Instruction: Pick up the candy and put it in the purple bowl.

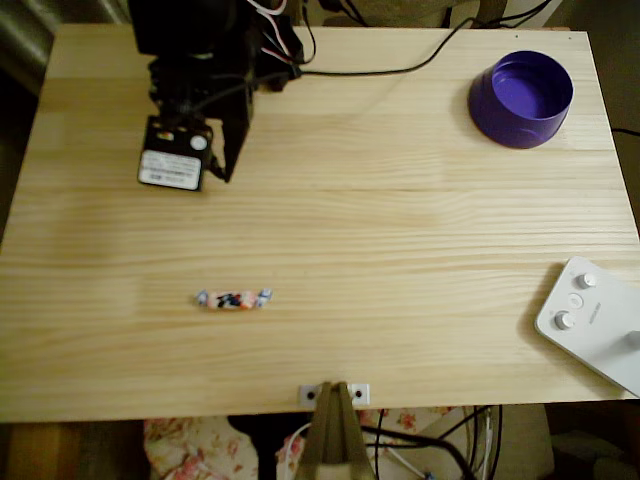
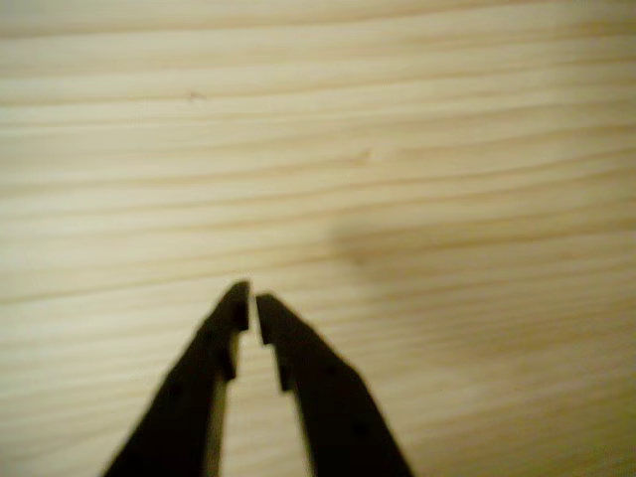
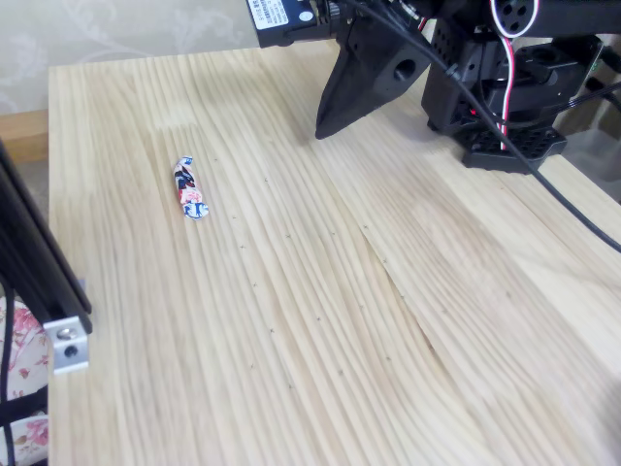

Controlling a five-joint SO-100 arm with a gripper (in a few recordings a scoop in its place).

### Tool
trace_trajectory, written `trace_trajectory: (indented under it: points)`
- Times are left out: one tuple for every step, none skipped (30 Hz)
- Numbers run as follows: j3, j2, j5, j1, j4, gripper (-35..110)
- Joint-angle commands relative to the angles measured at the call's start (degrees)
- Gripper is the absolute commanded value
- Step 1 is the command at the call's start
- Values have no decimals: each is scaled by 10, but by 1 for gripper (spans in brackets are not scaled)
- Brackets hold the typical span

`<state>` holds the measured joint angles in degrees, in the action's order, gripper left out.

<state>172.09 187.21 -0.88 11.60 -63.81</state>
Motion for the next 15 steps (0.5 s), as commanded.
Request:
trace_trajectory:
  points:
    - [-6,18,-7,-2,-5,-1]
    - [-6,18,-7,-2,-5,-1]
    - [-6,18,-7,-2,-5,-1]
    - [-6,18,-7,-2,-5,-1]
    - [-6,18,-7,-2,-5,-1]
    - [-6,18,-7,-2,-5,-1]
    - [-6,18,-6,-2,-5,-1]
    - [-6,18,-6,0,-5,-1]
    - [-6,18,-5,0,-5,-1]
    - [-6,18,-5,0,-5,-1]
    - [-6,18,-5,0,-5,-1]
    - [-6,18,-5,0,-5,-1]
    - [-6,18,-5,0,-5,-1]
    - [-6,18,-5,0,-5,-1]
    - [-6,18,-5,0,-5,-1]
